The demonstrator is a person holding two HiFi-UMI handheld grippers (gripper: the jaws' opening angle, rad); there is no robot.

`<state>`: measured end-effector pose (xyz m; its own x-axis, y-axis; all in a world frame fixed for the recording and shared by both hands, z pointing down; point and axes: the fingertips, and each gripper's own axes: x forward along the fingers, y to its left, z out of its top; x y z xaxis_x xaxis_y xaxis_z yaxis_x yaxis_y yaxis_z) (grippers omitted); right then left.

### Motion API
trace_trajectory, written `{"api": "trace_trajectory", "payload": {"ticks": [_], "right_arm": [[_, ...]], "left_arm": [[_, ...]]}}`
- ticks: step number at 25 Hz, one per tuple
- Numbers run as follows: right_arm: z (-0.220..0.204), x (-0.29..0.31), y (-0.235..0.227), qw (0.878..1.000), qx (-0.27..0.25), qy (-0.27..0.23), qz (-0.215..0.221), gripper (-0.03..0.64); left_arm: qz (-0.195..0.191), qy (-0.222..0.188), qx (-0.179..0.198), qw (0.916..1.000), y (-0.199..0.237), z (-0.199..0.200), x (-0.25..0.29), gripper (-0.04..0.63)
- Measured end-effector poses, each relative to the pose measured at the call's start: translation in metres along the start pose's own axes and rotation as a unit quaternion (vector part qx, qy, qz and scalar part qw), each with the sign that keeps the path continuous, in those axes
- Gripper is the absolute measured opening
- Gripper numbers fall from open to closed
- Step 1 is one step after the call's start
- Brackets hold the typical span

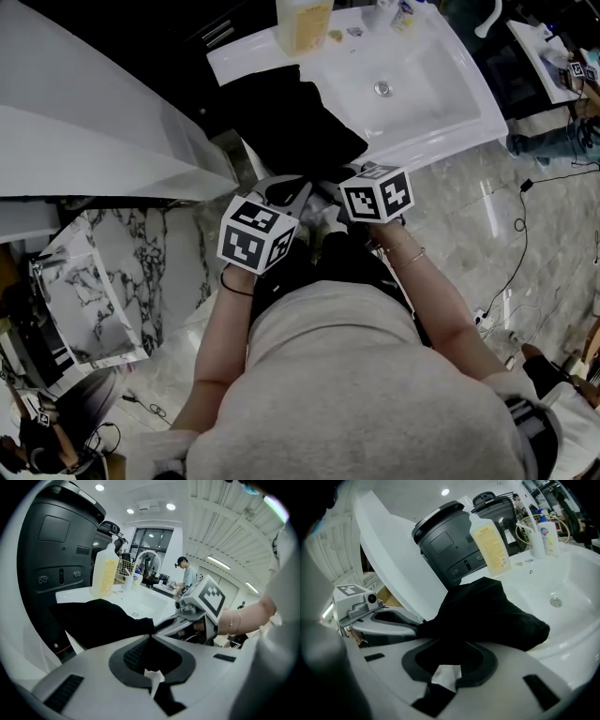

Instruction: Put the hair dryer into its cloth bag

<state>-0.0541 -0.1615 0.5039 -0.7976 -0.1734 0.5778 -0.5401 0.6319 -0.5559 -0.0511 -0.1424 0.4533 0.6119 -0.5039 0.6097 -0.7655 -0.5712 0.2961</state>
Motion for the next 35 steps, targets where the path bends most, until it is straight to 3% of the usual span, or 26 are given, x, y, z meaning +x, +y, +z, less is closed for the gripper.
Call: {"api": "trace_trajectory", "payload": {"ticks": [14,18,25,30,35], "right_arm": [[0.008,0.008,-0.007,1.0,0.011,0.0,-0.006,0.072],[0.011,0.012,-0.008,1.0,-0.008,0.007,-0.016,0.075],[0.003,0.012,-0.014,0.997,-0.037,0.037,-0.061,0.104],[0.005,-0.005,-0.013,0.997,-0.04,0.019,-0.064,0.145],[0.005,-0.027,-0.017,0.995,-0.029,-0.022,-0.094,0.156]], "left_arm": [[0.0,0.0,-0.006,1.0,0.002,-0.001,0.001,0.014],[0.001,0.008,-0.004,1.0,0.005,-0.004,0.003,0.014],[0.016,0.006,-0.058,0.9982,0.015,-0.008,0.004,0.014],[0.019,0.009,-0.03,0.9993,0.011,-0.005,0.002,0.015],[0.011,-0.007,-0.039,0.9991,0.009,-0.002,-0.004,0.017]]}}
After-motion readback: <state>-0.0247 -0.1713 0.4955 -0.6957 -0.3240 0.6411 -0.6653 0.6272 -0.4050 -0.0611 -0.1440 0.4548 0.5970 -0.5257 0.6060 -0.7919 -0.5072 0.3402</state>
